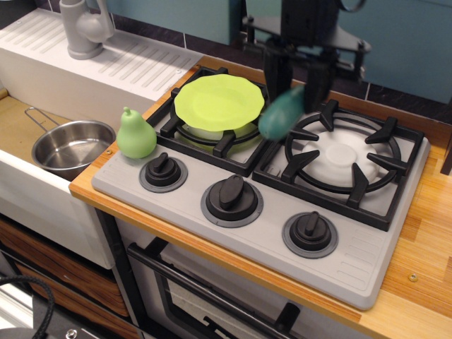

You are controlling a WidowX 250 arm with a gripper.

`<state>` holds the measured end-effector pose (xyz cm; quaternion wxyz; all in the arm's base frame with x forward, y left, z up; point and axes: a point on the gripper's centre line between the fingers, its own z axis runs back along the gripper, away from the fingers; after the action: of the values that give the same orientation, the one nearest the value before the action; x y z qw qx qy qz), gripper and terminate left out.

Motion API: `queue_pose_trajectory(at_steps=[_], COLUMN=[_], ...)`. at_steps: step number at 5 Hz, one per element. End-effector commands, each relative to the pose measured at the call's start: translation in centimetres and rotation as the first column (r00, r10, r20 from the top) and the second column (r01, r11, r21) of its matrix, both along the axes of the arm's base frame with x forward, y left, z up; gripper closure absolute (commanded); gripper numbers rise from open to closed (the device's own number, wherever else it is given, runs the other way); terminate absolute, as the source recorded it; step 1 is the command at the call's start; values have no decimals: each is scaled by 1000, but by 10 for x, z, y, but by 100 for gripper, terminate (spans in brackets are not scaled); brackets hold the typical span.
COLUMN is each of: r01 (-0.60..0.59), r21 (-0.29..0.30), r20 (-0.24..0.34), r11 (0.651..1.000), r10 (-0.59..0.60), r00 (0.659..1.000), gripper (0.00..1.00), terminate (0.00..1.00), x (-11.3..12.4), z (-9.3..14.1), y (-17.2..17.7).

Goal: Put cucumber on plate and pear in pot or pan in sink

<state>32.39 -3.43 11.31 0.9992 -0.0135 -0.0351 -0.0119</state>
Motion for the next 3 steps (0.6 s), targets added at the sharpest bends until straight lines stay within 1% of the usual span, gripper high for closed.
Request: queue_pose_trajectory(at_steps=[1, 2, 3], r01=[35, 66, 105], r21=[0, -3, -15], r20=[103, 117, 143], r11=[999, 998, 994], r10=[-35, -65, -102], r00=[994, 991, 984], gripper=[100, 100, 100], terminate=[0, 0, 0], x=[32, 40, 50], z=[0, -5, -13], y=[33, 56, 79])
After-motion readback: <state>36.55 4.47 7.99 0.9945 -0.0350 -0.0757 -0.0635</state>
